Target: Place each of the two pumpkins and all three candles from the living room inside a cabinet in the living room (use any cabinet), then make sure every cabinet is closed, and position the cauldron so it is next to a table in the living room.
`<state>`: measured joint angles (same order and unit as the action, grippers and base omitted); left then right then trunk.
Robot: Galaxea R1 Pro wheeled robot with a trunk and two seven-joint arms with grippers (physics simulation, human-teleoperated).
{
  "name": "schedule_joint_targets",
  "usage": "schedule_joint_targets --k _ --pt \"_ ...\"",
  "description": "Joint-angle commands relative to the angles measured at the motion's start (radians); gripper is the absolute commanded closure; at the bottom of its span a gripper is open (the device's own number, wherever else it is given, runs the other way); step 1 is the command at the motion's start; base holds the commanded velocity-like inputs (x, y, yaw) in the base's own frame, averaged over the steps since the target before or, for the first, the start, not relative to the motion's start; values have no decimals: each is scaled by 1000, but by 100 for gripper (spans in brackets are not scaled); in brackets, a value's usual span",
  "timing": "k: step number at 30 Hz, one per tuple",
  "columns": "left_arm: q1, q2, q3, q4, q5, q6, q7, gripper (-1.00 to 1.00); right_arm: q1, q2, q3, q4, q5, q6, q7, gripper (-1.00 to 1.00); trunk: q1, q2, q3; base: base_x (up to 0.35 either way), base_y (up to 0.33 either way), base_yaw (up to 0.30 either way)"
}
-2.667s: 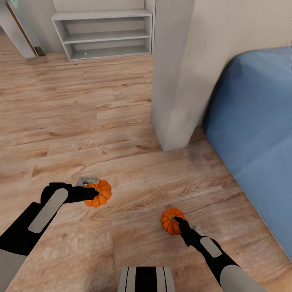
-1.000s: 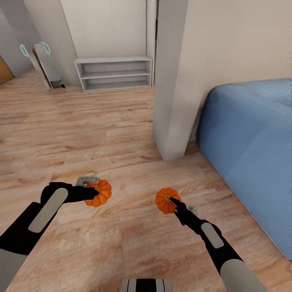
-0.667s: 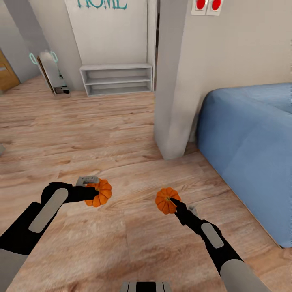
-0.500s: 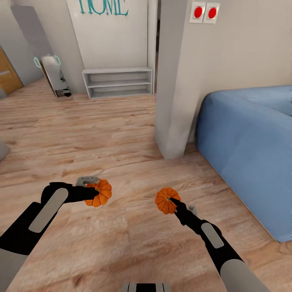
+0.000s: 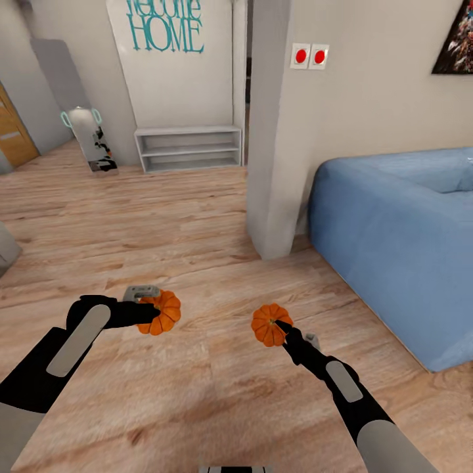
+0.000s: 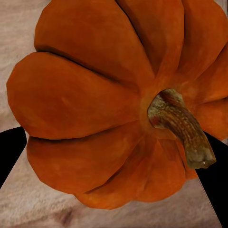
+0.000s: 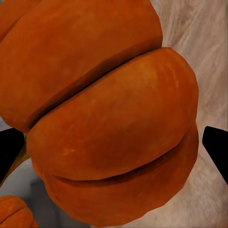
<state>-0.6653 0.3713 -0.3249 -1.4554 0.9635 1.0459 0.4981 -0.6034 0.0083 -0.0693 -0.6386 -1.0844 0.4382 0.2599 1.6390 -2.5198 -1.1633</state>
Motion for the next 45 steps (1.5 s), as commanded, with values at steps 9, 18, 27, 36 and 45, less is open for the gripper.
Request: schedule_joint_targets --k 9,18,27,36,45 --pt "0 1 -2 -2 11 1 11 100 -1 1 -6 0 -8 8 1 100 -4 2 34 -149 2 -259" --pt "0 0 -3 -2 11 1 11 100 -1 1 -6 0 -8 8 1 100 -8 4 69 -319 0 -270" --pt "0 0 -3 -3 9 1 12 100 0 1 -7 0 -8 8 9 100 -12 6 104 -320 0 -271" --pt "0 0 -3 -3 9 1 13 100 0 1 -7 0 -8 8 16 100 -16 8 138 -144 0 -271" --pt "0 0 -3 -3 9 1 13 100 0 1 -7 0 -8 8 16 100 -20 10 173 -31 0 -271"
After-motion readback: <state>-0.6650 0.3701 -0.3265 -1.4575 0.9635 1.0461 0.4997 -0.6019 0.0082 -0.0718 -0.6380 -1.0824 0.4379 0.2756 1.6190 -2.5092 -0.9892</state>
